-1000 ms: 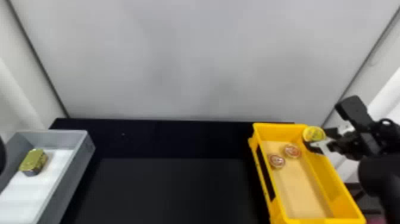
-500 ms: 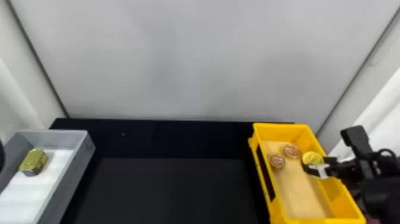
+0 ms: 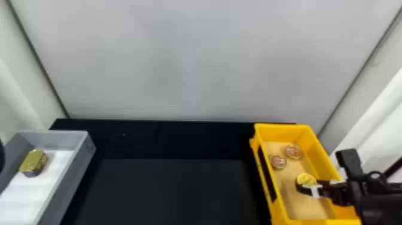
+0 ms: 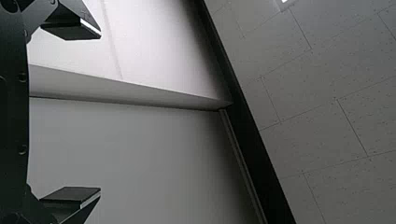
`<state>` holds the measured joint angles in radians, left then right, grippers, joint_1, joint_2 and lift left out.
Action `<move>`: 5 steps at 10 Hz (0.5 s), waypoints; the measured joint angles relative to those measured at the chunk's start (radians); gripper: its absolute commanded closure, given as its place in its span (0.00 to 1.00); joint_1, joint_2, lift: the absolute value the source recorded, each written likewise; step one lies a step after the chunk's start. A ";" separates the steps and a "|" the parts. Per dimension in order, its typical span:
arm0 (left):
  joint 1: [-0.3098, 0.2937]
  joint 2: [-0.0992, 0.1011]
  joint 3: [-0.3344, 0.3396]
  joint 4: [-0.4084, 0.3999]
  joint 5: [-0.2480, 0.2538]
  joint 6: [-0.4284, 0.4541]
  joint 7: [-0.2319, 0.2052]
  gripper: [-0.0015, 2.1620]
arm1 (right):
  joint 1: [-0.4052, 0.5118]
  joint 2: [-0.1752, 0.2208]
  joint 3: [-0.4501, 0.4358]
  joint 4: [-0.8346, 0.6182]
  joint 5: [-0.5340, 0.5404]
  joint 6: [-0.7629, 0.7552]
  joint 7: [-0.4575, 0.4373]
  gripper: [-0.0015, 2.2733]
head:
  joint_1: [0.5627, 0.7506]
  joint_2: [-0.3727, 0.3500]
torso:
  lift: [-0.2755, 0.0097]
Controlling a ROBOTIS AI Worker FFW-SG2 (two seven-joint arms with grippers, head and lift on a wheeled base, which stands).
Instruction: Pick up the round yellow can and place it in the yellow rectangular box
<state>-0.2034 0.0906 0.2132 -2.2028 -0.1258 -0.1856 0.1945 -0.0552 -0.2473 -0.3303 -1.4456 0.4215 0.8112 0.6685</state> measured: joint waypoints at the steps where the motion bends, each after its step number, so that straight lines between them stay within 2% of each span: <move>1: 0.000 0.000 0.000 0.000 0.000 0.000 0.000 0.05 | 0.000 0.000 -0.001 0.015 -0.013 -0.001 -0.010 0.34 | 0.70 0.41 | 0.96; 2: 0.000 0.000 -0.001 0.000 0.000 0.000 -0.001 0.05 | 0.000 -0.001 -0.005 0.027 -0.021 -0.002 -0.018 0.34 | 0.70 0.41 | 0.96; 3: -0.001 0.000 -0.001 0.000 0.000 0.001 -0.001 0.05 | 0.000 -0.002 -0.010 0.037 -0.026 -0.002 -0.022 0.26 | 0.70 0.41 | 0.96; 5: -0.001 -0.001 -0.003 0.000 0.000 0.001 -0.002 0.05 | 0.000 -0.004 -0.013 0.048 -0.029 0.003 -0.028 0.01 | 0.70 0.41 | 0.96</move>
<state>-0.2048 0.0891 0.2100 -2.2024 -0.1258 -0.1841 0.1921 -0.0552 -0.2515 -0.3436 -1.3976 0.3930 0.8145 0.6408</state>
